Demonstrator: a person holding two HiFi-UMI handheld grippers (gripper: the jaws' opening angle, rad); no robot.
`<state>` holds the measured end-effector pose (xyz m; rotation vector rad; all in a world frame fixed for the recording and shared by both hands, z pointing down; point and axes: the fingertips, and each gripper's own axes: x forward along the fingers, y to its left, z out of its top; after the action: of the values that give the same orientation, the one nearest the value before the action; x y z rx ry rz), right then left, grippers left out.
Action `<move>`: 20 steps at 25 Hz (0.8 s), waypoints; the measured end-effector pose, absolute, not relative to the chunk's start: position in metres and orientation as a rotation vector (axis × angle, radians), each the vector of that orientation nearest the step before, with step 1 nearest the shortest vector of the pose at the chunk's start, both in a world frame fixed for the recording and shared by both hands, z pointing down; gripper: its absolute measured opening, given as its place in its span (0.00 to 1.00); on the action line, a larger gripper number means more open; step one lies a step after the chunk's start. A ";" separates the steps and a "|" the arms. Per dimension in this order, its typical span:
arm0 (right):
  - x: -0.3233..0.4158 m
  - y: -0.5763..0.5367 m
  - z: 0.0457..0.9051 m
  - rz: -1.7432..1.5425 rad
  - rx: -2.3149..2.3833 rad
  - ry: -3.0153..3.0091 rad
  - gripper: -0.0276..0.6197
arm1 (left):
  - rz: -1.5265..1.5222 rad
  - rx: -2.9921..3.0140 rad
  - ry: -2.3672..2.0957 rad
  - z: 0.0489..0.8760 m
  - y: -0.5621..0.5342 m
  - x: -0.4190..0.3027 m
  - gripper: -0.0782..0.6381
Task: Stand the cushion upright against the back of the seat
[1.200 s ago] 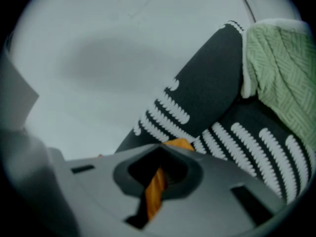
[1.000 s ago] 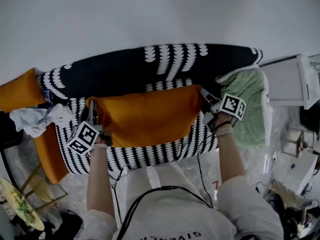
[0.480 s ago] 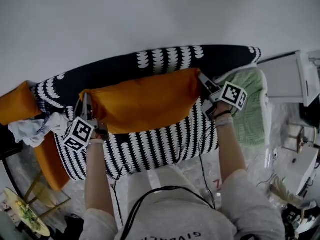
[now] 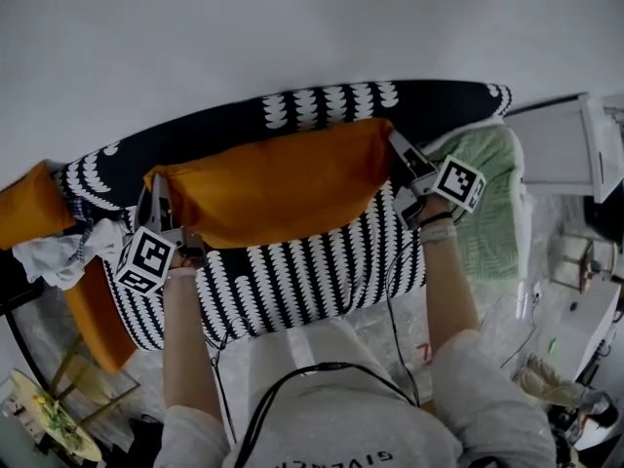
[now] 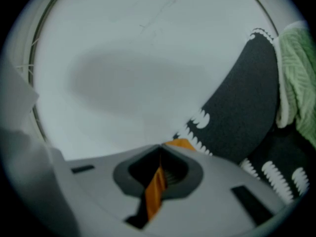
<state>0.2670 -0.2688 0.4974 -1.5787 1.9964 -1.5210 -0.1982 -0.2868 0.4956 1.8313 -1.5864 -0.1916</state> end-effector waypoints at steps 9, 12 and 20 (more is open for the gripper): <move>0.272 -0.273 0.510 -1.481 -1.615 2.016 0.08 | -0.151 1.834 -1.620 0.508 -0.288 -0.196 0.23; 0.261 -0.274 0.520 -1.457 -1.612 2.112 0.08 | -0.108 1.825 -1.641 0.522 -0.284 -0.197 0.23; 0.250 -0.276 0.536 -1.407 -1.743 2.250 0.08 | -0.032 1.895 -1.646 0.535 -0.286 -0.200 0.23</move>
<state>0.2502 -0.2765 0.5357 -1.7429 2.2501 -1.4066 -0.1997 -0.2864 0.5354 1.8955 -1.6464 -0.0320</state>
